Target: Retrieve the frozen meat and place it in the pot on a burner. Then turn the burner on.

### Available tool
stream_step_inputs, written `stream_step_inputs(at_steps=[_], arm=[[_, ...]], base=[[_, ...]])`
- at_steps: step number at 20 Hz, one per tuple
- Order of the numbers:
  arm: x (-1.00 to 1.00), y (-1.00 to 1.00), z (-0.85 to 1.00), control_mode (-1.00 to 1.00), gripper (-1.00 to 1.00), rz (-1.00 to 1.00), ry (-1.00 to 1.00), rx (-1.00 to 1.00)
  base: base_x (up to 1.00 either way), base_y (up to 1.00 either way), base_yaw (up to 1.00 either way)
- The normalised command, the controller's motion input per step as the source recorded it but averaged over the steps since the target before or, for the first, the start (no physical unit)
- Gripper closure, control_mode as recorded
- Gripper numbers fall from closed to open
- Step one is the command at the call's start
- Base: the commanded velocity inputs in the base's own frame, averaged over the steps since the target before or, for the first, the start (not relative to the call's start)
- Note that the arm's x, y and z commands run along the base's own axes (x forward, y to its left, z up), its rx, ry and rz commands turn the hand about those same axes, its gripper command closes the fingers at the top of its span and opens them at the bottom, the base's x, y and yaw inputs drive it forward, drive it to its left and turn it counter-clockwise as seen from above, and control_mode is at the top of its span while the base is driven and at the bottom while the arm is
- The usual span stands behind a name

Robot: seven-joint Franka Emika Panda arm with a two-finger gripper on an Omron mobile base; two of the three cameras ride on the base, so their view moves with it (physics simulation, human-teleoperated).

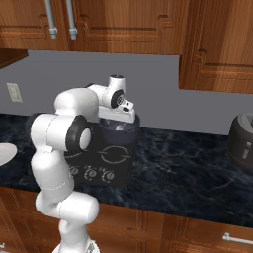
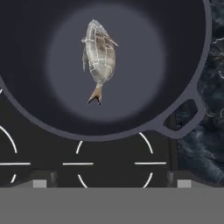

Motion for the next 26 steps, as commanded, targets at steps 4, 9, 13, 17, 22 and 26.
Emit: stream_step_inputs(at_steps=[4,9,13,17,22,26], arm=[[-0.55,0.03,0.57,-1.00,-1.00,0.00,-0.05,0.00],[-0.53,0.10,0.35,-1.00,-1.00,0.00,-0.03,0.00],[-0.57,0.25,0.06,-1.00,-1.00,0.00,0.01,0.00],[-0.55,0.33,0.00,-1.00,-1.00,0.00,0.06,0.00],[-0.53,0.26,0.00,-1.00,-1.00,0.00,0.08,-0.01],[-0.34,0.05,-0.16,-1.00,-1.00,0.00,0.08,0.00]], base=[[0.00,0.00,0.00],[0.00,0.00,0.00],[0.00,0.00,0.00],[0.00,0.00,0.00],[0.00,0.00,0.00],[0.00,0.00,0.00]])
